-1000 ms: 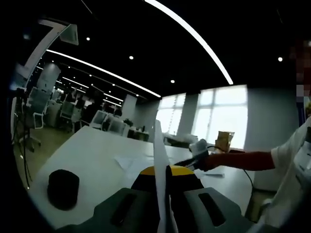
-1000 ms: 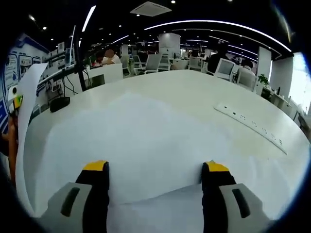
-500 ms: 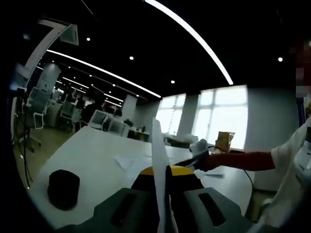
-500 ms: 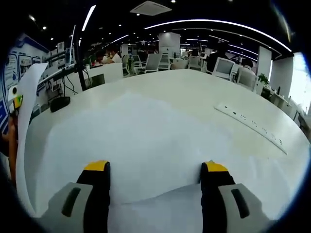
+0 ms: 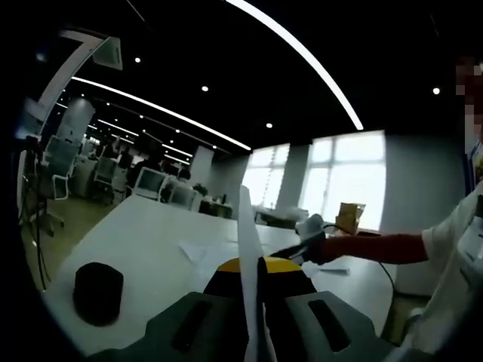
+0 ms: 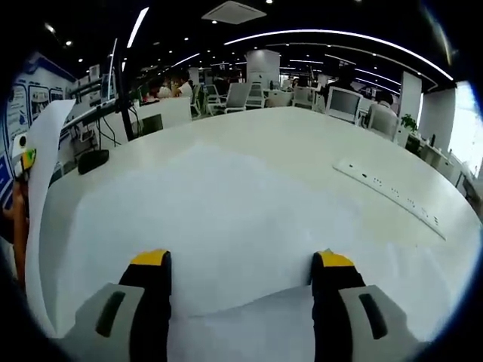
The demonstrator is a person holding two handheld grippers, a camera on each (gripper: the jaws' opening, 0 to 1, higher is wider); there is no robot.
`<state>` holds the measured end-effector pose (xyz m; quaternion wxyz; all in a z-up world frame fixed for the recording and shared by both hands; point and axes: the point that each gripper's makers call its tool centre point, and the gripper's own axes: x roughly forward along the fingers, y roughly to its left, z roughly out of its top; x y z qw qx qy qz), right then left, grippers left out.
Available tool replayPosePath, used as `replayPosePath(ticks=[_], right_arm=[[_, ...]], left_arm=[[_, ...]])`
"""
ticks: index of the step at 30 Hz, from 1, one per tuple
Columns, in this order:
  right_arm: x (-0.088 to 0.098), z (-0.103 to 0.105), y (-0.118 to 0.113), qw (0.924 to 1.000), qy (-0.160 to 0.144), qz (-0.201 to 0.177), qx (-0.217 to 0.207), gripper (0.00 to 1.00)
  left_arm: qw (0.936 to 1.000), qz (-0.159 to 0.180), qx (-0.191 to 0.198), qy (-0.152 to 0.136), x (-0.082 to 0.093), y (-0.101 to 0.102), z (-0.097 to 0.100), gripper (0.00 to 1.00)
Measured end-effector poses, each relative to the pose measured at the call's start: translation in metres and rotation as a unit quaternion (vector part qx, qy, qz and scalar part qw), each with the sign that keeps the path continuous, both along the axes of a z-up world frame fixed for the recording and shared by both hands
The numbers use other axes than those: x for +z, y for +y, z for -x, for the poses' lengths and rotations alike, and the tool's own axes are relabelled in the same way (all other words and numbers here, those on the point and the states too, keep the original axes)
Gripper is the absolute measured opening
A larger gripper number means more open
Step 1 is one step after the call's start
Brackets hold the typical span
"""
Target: Organize the stack of printing papers by aligning and flattening the scattered papers on the table
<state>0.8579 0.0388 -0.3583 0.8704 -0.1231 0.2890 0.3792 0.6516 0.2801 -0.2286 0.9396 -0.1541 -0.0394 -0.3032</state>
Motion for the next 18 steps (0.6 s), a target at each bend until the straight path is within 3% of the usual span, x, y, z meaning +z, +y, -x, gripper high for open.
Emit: replayPosePath(ticks=[18], right_arm=[[0.0007, 0.0010, 0.0020, 1.0000, 0.003, 0.004, 0.002, 0.67]], left_arm=[[1.0000, 0.001, 0.002, 0.000, 0.0004, 0.0017, -0.0001, 0.06]])
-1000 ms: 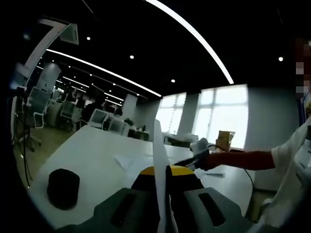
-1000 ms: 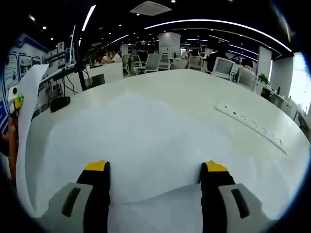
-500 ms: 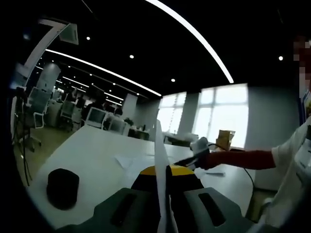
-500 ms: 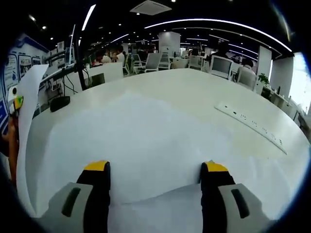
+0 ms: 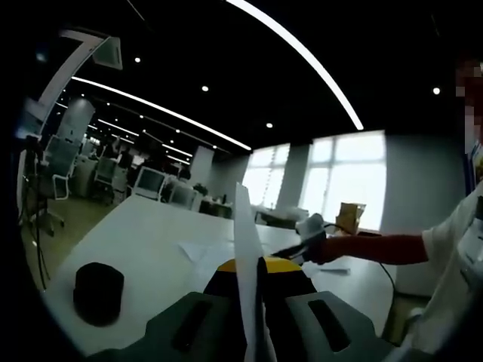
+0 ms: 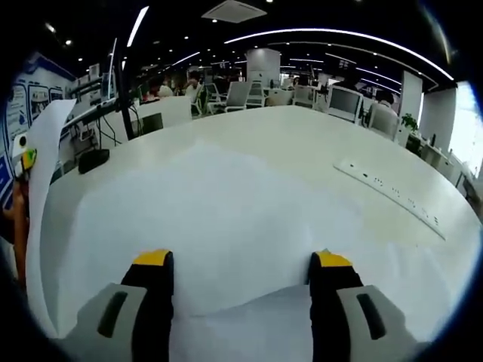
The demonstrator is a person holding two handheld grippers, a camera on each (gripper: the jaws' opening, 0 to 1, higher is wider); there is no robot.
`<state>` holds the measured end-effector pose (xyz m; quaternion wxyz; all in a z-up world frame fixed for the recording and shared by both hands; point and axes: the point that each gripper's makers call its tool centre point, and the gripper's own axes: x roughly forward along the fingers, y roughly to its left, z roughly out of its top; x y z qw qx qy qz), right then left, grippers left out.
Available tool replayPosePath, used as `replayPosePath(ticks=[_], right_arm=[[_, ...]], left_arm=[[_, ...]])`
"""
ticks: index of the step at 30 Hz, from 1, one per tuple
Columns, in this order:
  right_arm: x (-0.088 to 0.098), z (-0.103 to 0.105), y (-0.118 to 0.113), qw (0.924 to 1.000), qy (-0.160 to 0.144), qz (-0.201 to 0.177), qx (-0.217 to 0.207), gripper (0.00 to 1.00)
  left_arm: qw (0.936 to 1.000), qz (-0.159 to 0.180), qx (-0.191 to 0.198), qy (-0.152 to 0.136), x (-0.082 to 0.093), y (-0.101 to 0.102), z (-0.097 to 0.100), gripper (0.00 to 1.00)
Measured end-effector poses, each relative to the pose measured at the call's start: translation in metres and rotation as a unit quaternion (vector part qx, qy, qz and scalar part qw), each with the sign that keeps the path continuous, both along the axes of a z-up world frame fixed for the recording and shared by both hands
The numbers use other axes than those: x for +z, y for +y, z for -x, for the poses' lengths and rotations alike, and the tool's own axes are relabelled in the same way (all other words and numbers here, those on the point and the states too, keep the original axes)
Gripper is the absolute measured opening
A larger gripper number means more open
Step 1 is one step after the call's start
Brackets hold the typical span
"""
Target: Organize the stack of printing papers by aligning and flattening the scattered papers on the table
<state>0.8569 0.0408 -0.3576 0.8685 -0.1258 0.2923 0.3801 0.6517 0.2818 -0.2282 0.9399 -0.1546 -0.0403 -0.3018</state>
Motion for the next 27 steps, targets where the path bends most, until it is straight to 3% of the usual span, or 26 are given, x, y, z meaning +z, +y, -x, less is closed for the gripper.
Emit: replayPosePath(ticks=[27], right_arm=[[0.0006, 0.0032, 0.0026, 0.9998, -0.015, -0.016, -0.002, 0.62]], left_arm=[[1.0000, 0.000, -0.003, -0.007, 0.0037, -0.0027, 0.0028, 0.06]])
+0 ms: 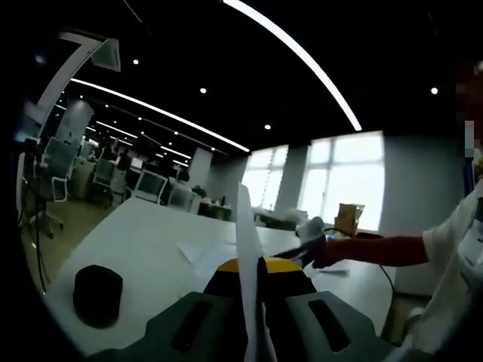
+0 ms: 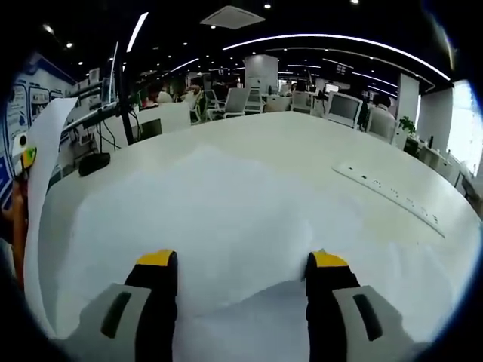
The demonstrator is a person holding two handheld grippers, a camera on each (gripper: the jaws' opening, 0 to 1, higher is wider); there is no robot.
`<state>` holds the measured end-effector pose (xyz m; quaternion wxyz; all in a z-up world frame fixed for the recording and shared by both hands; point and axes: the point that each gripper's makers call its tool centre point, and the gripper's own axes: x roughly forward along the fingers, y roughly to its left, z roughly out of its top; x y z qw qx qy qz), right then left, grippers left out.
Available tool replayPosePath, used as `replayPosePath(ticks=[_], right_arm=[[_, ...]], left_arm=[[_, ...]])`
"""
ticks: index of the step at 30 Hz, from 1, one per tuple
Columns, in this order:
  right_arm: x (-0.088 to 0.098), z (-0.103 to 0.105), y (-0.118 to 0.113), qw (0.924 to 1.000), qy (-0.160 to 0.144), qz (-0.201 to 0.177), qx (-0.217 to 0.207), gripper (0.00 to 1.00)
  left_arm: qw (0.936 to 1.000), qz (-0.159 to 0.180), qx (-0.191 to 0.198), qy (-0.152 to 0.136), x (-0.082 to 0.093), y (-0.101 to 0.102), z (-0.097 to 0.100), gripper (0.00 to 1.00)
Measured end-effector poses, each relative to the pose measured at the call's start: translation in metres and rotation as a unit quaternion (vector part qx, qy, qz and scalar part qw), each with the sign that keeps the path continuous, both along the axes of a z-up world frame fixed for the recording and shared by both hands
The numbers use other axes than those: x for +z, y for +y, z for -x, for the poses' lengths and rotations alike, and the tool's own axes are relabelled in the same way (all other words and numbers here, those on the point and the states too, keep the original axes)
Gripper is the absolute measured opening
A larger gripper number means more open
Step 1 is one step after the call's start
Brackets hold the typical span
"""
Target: Organize the stack of printing papers by aligning and flattening the scattered papers on the table
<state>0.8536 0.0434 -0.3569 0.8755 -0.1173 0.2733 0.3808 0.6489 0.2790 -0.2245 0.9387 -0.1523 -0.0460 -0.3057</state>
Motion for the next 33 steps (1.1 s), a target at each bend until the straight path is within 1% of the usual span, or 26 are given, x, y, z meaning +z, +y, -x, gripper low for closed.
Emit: replayPosePath(ticks=[3, 7, 9, 10, 12, 13, 18, 20, 22, 25, 27, 29, 30, 31, 32, 33], right_arm=[[0.0006, 0.0028, 0.0028, 1.0000, 0.002, 0.002, 0.005, 0.57], [-0.0001, 0.0025, 0.0024, 1.0000, 0.005, 0.005, -0.004, 0.57], [0.0001, 0.0015, 0.0012, 0.9998, 0.008, 0.008, -0.015, 0.54], [0.0006, 0.0015, 0.0006, 0.9998, 0.009, 0.009, -0.017, 0.50], [0.0014, 0.0019, -0.0004, 0.9997, 0.010, 0.009, -0.019, 0.37], [0.0014, 0.0021, 0.0002, 0.9998, 0.009, 0.007, -0.017, 0.35], [0.0013, 0.0008, -0.0011, 0.9996, 0.009, 0.002, -0.025, 0.32], [0.0015, 0.0006, -0.0027, 0.9991, 0.017, -0.001, -0.040, 0.30], [0.0020, -0.0004, -0.0029, 0.9987, 0.022, -0.003, -0.045, 0.29], [0.0016, -0.0005, -0.0040, 0.9983, 0.022, 0.006, -0.054, 0.27], [0.0021, -0.0005, -0.0056, 0.9973, 0.033, 0.012, -0.064, 0.25], [0.0029, 0.0024, -0.0027, 0.9976, 0.042, 0.001, -0.055, 0.18], [0.0032, 0.0038, -0.0013, 0.9976, 0.046, -0.005, -0.051, 0.09], [0.0036, 0.0052, 0.0002, 0.9976, 0.050, -0.010, -0.047, 0.03], [0.0041, 0.0049, -0.0003, 0.9978, 0.043, -0.010, -0.050, 0.03], [0.0044, 0.0034, -0.0007, 0.9974, 0.045, -0.013, -0.055, 0.03]], left_arm=[[1.0000, 0.000, 0.000, 0.000, 0.0000, -0.0003, -0.0004, 0.06], [1.0000, -0.001, -0.001, 0.000, -0.0007, -0.0007, -0.0013, 0.06], [1.0000, -0.001, -0.002, 0.001, -0.0009, -0.0010, -0.0017, 0.06], [1.0000, -0.001, -0.002, 0.001, -0.0009, -0.0011, -0.0017, 0.06], [1.0000, -0.001, -0.002, 0.000, -0.0006, -0.0011, -0.0017, 0.06], [1.0000, 0.000, -0.002, 0.000, -0.0005, -0.0010, -0.0017, 0.06], [1.0000, 0.000, -0.002, -0.001, -0.0003, -0.0003, -0.0018, 0.06], [1.0000, 0.000, -0.002, -0.001, -0.0004, -0.0006, -0.0019, 0.06], [1.0000, 0.000, -0.002, -0.001, -0.0003, -0.0011, -0.0019, 0.06], [1.0000, 0.000, -0.003, -0.001, 0.0001, -0.0012, -0.0015, 0.06], [1.0000, 0.000, -0.002, -0.002, 0.0004, -0.0007, -0.0011, 0.06], [1.0000, 0.001, -0.001, -0.002, 0.0009, -0.0003, -0.0007, 0.06], [1.0000, 0.001, -0.001, -0.003, 0.0011, -0.0001, -0.0005, 0.06], [1.0000, 0.001, -0.001, -0.003, 0.0014, 0.0001, -0.0003, 0.06], [1.0000, 0.001, -0.001, -0.003, 0.0015, 0.0000, -0.0003, 0.06], [1.0000, 0.001, -0.001, -0.004, 0.0017, 0.0001, -0.0003, 0.06]])
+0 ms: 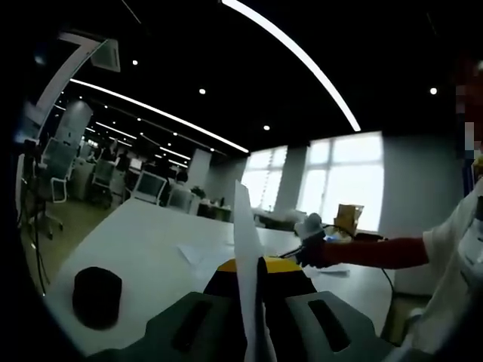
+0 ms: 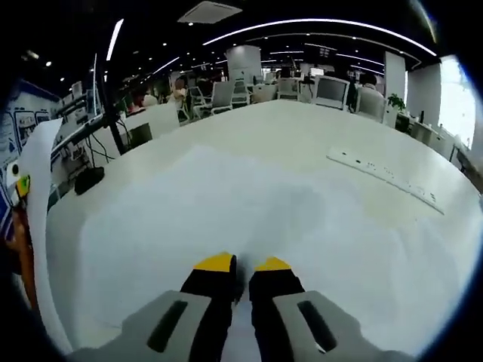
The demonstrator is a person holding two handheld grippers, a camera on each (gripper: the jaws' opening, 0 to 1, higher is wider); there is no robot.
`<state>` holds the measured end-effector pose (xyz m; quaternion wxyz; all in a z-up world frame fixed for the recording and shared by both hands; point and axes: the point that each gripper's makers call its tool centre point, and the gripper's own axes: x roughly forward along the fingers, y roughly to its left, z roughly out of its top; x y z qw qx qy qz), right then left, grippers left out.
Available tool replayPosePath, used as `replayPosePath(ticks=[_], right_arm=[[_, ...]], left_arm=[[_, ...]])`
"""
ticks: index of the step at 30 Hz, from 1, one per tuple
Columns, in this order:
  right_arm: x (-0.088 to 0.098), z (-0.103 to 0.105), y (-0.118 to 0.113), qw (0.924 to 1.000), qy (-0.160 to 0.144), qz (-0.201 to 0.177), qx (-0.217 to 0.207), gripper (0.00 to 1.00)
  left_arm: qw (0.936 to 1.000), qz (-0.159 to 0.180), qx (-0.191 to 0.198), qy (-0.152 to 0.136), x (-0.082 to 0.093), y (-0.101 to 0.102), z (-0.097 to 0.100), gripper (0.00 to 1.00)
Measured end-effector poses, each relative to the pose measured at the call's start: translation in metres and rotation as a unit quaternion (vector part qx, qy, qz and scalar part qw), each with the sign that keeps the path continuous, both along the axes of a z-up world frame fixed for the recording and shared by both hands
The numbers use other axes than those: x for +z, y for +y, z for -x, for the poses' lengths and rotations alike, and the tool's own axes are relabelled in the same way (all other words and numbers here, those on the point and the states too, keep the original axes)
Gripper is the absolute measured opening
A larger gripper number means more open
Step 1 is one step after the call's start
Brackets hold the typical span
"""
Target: Organize the stack of printing papers by aligning and flattening the scattered papers on the table
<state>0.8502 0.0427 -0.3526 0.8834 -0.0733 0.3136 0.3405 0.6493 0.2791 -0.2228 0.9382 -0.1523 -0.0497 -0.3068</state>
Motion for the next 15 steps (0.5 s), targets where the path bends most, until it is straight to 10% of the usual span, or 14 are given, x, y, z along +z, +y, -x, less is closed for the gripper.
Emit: replayPosePath(ticks=[15], right_arm=[[0.0038, -0.0003, 0.0067, 0.9997, -0.005, -0.019, 0.012, 0.00]], left_arm=[[1.0000, 0.000, 0.000, 0.003, -0.0012, 0.0007, -0.0017, 0.06]])
